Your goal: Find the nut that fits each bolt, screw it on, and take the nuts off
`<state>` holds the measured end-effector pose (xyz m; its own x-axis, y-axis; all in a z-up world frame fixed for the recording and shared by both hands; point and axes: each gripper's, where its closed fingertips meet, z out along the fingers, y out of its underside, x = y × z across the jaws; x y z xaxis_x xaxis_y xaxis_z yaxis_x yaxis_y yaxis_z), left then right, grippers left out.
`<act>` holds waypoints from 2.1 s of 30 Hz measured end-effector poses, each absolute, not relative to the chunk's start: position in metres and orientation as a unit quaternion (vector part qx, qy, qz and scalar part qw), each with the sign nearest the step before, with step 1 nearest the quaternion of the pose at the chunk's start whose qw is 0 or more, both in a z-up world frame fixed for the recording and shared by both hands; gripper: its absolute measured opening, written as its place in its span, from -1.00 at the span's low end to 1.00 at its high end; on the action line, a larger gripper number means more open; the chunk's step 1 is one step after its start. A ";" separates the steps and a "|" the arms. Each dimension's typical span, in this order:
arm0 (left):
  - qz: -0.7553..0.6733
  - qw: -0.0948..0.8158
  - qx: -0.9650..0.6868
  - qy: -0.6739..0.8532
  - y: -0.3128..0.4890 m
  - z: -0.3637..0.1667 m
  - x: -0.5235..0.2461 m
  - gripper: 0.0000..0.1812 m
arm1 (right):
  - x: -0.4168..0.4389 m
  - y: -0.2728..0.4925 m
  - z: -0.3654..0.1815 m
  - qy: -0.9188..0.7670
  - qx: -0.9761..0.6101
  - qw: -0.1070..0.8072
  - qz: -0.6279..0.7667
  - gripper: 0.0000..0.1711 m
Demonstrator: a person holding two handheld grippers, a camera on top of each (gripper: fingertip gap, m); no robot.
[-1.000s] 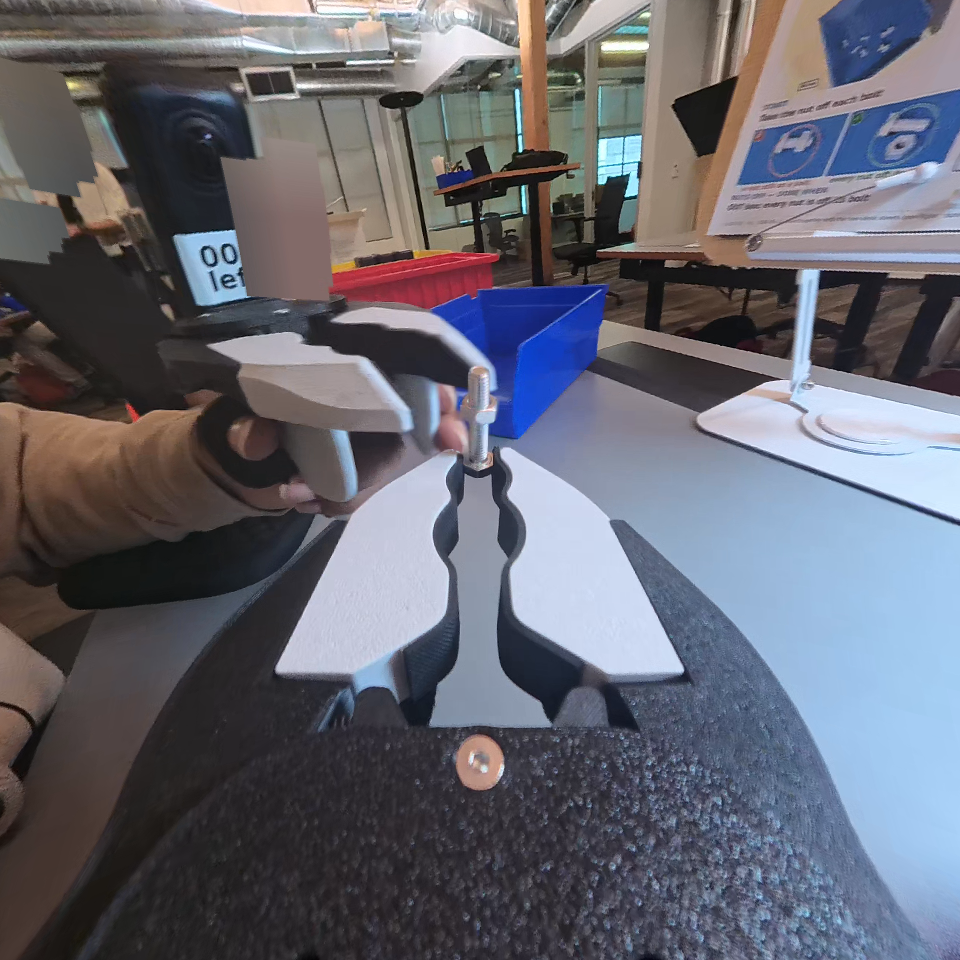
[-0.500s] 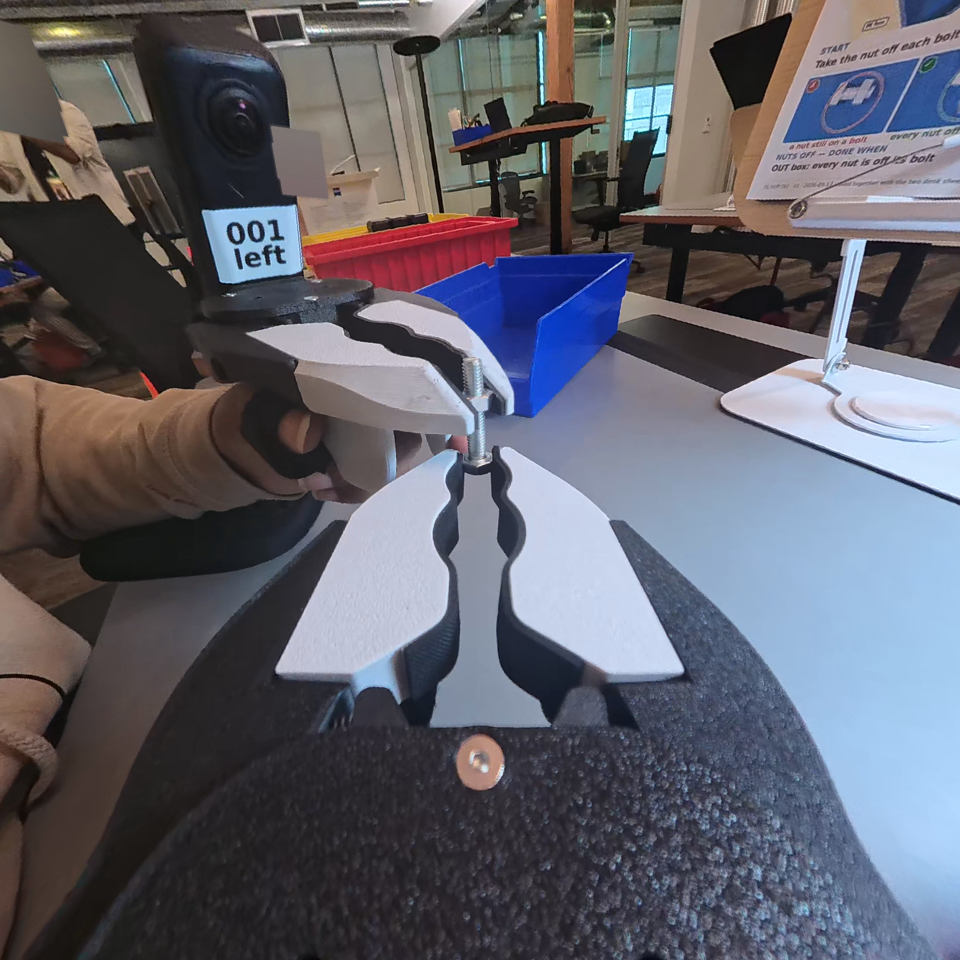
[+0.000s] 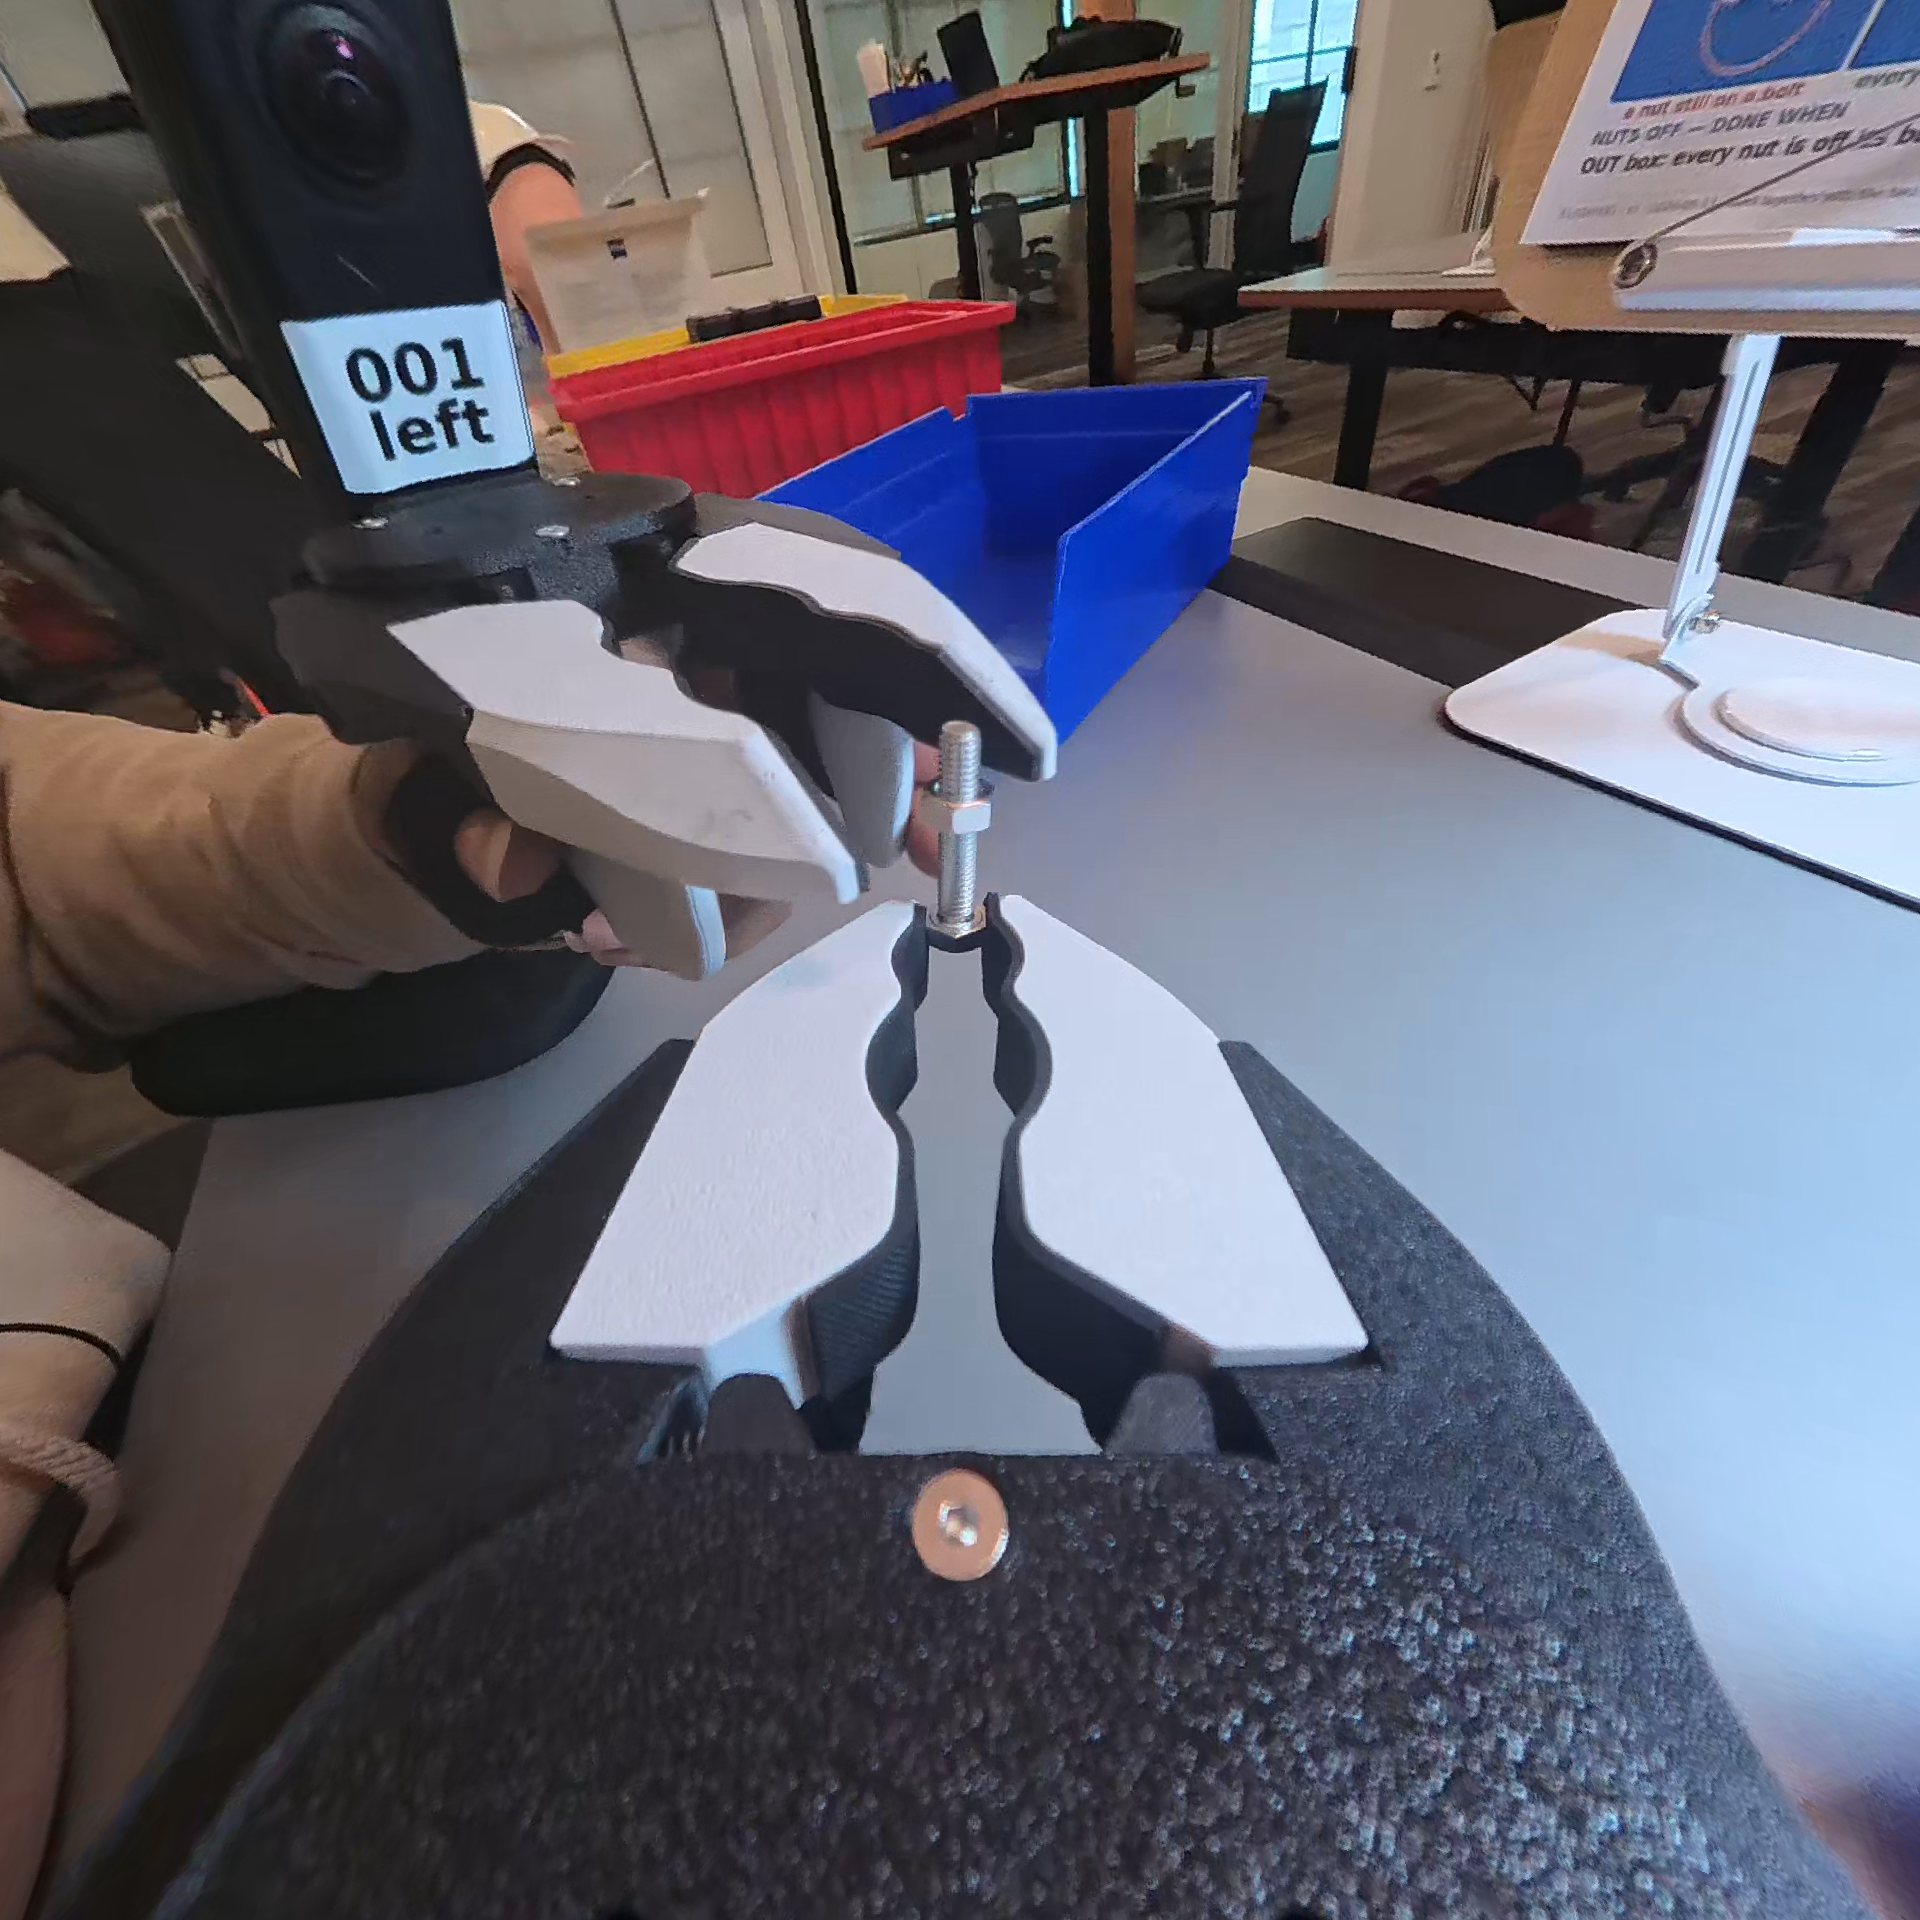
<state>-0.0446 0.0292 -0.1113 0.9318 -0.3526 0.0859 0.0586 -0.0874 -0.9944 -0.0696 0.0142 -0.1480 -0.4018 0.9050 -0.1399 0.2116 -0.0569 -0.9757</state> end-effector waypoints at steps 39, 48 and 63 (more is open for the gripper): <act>-0.180 0.658 -0.725 0.095 0.029 -0.116 -0.047 -0.56 | -0.071 0.020 -0.148 -0.631 -0.460 0.313 0.540 -0.89; -0.168 0.669 -0.715 0.115 0.021 -0.107 -0.047 -0.78 | -0.072 0.031 -0.147 -0.620 -0.472 0.319 0.540 -0.89; -0.163 0.674 -0.712 0.112 0.024 -0.107 -0.049 -0.71 | -0.071 0.025 -0.146 -0.624 -0.465 0.313 0.544 -0.89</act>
